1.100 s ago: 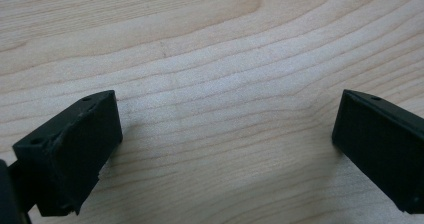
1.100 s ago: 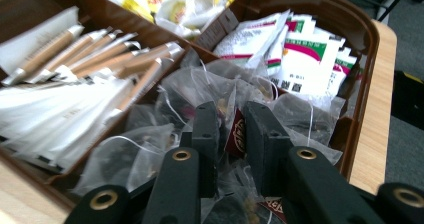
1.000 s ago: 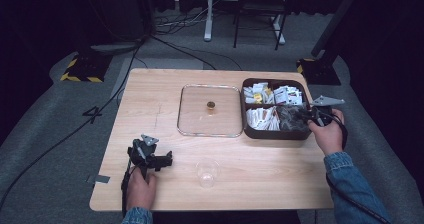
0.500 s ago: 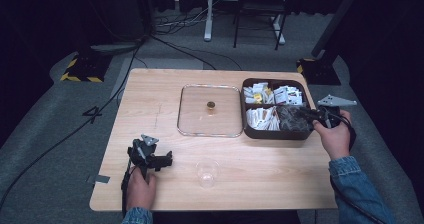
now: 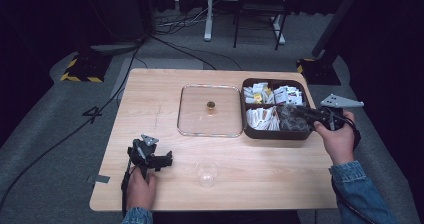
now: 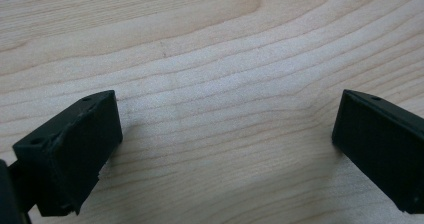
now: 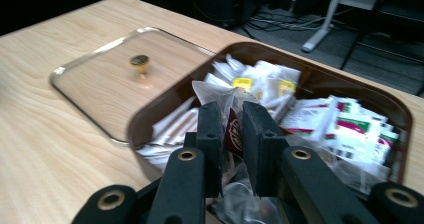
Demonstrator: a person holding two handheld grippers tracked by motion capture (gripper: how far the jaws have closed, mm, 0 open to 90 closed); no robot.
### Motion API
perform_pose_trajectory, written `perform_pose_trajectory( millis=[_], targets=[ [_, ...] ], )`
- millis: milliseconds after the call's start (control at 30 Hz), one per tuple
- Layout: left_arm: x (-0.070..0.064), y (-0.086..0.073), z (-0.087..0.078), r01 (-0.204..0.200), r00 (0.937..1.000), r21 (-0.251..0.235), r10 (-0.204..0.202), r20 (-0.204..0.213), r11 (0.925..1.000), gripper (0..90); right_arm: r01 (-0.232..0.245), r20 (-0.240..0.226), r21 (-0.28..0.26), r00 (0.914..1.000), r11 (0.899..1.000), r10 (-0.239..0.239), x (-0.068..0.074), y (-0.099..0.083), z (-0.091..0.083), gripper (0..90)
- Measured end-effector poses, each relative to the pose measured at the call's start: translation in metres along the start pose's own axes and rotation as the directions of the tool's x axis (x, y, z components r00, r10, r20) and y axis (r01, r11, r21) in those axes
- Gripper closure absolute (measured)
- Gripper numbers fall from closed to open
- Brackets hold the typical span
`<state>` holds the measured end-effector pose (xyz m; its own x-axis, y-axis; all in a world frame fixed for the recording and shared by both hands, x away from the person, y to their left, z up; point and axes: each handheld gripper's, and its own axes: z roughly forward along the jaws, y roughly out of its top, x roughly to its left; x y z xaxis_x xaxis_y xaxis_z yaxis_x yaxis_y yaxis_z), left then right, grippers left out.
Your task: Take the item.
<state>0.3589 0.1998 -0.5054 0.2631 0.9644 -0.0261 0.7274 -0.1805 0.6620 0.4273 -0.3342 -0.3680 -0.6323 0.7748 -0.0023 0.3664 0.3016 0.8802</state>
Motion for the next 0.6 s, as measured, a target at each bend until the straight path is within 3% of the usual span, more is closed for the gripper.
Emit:
perform_pose_trajectory(
  millis=[300,600],
  targets=[
    [0.000,0.000,0.000,0.000,1.0000,0.000,0.000,0.000,1.0000,0.0,0.039,-0.067,-0.022,0.9969,0.999,-0.041,0.029,0.010,-0.003,79.1],
    [0.000,0.000,0.000,0.000,1.0000,0.000,0.000,0.000,1.0000,0.0,0.086,-0.176,-0.053,0.9799,0.995,-0.094,0.067,0.019,-0.003,79.1]
  ],
)
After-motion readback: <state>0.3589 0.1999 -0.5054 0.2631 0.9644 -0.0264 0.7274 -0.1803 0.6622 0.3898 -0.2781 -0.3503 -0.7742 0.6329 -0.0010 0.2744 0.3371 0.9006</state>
